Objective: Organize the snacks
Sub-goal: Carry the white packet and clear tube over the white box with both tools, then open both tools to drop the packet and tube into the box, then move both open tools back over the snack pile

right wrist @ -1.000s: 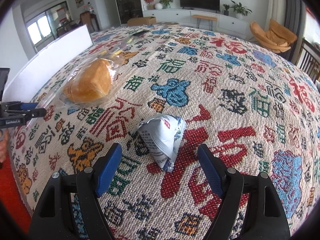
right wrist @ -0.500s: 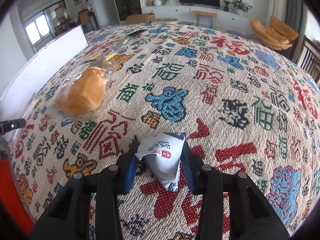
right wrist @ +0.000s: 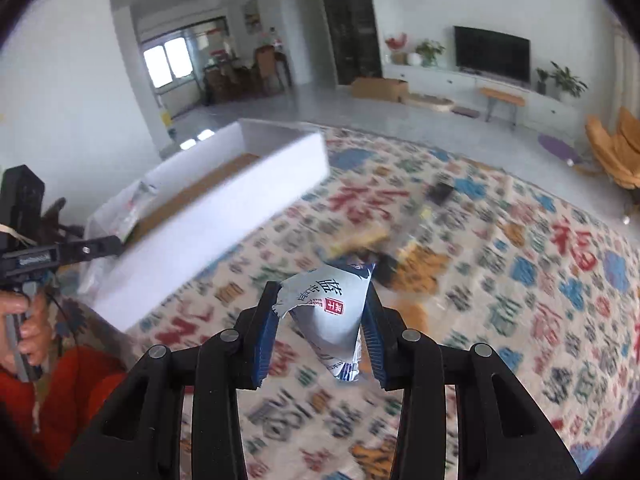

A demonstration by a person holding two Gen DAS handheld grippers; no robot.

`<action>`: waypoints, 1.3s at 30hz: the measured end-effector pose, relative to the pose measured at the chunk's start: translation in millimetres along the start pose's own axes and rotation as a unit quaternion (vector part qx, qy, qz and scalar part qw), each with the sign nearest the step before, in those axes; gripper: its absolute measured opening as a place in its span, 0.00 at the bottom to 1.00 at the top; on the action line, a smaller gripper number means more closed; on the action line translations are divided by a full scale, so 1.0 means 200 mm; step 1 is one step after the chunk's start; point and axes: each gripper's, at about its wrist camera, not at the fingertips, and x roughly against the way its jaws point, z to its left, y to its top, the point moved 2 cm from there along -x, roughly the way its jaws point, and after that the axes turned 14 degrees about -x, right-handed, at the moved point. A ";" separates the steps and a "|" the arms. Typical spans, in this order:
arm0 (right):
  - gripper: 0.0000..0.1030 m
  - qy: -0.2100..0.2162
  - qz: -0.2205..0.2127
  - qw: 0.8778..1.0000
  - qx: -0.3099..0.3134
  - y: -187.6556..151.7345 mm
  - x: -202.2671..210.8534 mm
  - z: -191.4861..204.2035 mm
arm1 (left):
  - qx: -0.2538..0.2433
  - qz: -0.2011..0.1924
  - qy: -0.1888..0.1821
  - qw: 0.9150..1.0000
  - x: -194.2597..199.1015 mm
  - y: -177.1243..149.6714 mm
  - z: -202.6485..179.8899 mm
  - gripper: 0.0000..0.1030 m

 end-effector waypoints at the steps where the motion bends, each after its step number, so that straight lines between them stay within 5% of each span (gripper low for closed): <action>1: 0.40 0.023 0.004 1.000 0.007 0.05 -0.05 0.11 | 0.010 0.001 0.016 1.000 0.02 0.01 0.09 0.18; 10: 0.47 0.185 0.081 0.979 0.011 0.19 -0.61 1.03 | 0.060 0.044 0.149 0.986 -0.04 0.02 0.69 0.20; 12: 0.61 0.203 0.109 0.973 -0.013 0.17 -0.76 1.12 | 0.070 0.048 0.176 0.981 -0.05 0.00 0.74 0.43; 14: 0.62 0.199 0.129 0.971 -0.039 0.13 -0.85 1.14 | 0.081 0.026 0.202 0.976 -0.01 -0.03 0.74 0.76; 15: 0.62 0.199 0.128 0.971 -0.047 0.12 -0.85 1.13 | 0.084 0.006 0.211 0.974 0.03 -0.05 0.71 0.79; 20: 0.67 0.127 0.055 0.990 0.008 0.03 -0.64 0.86 | 0.050 -0.027 0.164 0.985 0.05 -0.13 0.42 0.80; 24: 0.67 0.006 -0.006 1.000 0.015 -0.07 -0.40 0.37 | -0.010 -0.028 0.083 0.996 -0.02 -0.17 0.05 0.87; 28: 0.69 -0.148 -0.037 0.988 -0.002 -0.17 -0.18 -0.20 | -0.050 -0.008 0.012 0.999 -0.18 -0.24 -0.28 0.93; 33: 0.69 -0.253 -0.019 0.964 -0.080 -0.44 0.02 -0.78 | -0.093 0.056 0.006 0.994 -0.47 -0.35 -0.57 0.93; 39: 0.70 -0.260 0.000 0.958 -0.122 -0.62 0.07 -0.99 | -0.141 0.098 0.053 0.984 -0.71 -0.45 -0.71 0.93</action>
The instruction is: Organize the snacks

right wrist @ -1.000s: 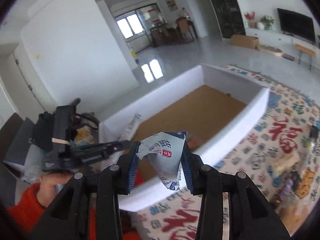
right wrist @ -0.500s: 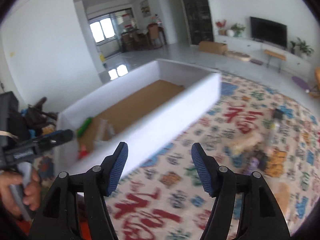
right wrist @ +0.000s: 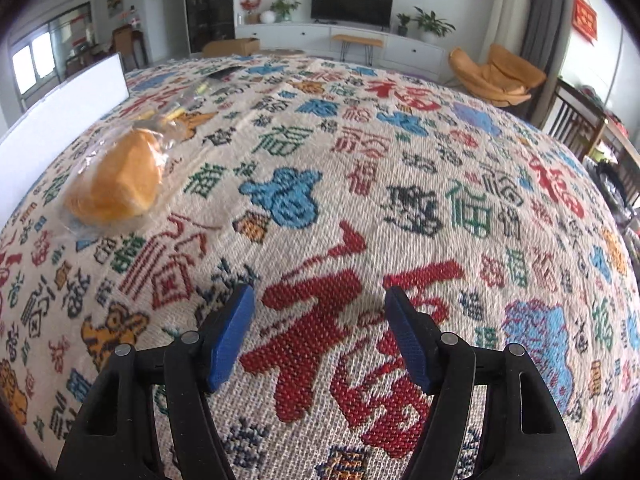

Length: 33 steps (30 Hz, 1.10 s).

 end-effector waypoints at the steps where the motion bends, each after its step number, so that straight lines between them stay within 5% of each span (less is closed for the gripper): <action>1: 0.74 0.002 -0.001 1.000 -0.008 0.01 0.00 -0.02 | -0.001 0.004 0.008 1.000 -0.03 -0.02 0.01 0.93; 7: 0.78 -0.002 0.007 1.000 -0.012 0.00 0.00 -0.02 | 0.027 0.013 0.020 0.999 -0.09 -0.10 0.08 0.93; 14: 0.78 -0.004 0.006 1.000 -0.011 0.01 -0.01 -0.01 | -0.009 0.027 0.063 0.998 -0.12 -0.10 0.03 0.95; 33: 0.79 -0.005 0.006 1.000 -0.011 0.00 0.00 -0.01 | -0.015 0.031 0.063 0.997 -0.14 -0.10 0.02 1.00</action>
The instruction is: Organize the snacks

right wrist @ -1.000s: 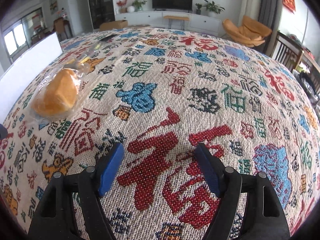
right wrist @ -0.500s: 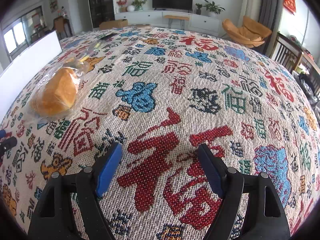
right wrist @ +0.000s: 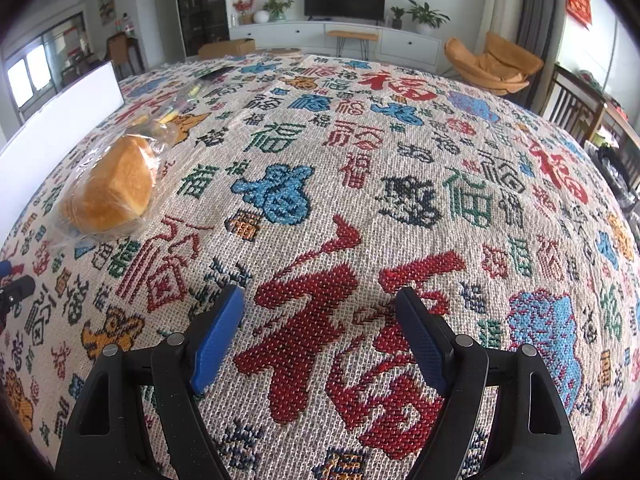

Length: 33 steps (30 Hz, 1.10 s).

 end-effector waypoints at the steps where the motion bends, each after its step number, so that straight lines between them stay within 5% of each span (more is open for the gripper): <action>1: 0.79 0.000 0.000 1.000 0.000 0.00 0.00 0.00 | 0.000 0.000 0.000 1.000 0.00 0.00 0.00 1.00; 33: 0.79 0.000 0.000 1.000 0.000 0.00 0.00 0.00 | 0.012 0.000 0.007 1.000 -0.01 -0.01 0.02 1.00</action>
